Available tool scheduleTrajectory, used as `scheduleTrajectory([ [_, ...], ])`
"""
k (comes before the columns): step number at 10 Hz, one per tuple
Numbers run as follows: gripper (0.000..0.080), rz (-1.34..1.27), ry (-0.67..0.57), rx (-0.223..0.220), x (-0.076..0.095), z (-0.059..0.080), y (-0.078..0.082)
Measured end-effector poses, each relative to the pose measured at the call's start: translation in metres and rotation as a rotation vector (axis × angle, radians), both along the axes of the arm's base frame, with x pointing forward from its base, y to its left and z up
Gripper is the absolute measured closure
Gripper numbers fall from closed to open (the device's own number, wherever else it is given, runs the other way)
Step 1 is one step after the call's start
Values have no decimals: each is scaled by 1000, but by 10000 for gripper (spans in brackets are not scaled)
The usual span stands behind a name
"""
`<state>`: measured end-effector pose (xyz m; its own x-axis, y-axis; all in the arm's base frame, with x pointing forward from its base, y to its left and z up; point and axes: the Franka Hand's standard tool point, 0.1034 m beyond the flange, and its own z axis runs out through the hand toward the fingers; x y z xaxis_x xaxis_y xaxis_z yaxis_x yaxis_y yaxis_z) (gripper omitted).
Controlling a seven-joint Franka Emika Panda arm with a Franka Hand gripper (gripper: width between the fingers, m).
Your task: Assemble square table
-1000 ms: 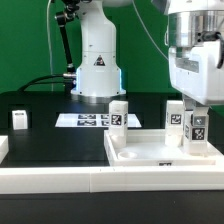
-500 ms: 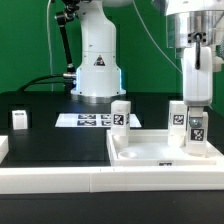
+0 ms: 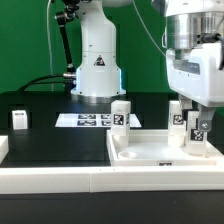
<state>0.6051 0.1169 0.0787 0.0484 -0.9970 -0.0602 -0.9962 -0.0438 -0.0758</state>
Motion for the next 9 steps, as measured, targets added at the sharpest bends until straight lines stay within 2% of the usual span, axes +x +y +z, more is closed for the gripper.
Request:
scheduleTrajectory([
  [5, 151, 370, -24, -27, 0, 0, 1],
  [7, 151, 605, -30, -63, 0, 0, 1],
  [9, 151, 784, -40, -82, 1, 1, 0],
])
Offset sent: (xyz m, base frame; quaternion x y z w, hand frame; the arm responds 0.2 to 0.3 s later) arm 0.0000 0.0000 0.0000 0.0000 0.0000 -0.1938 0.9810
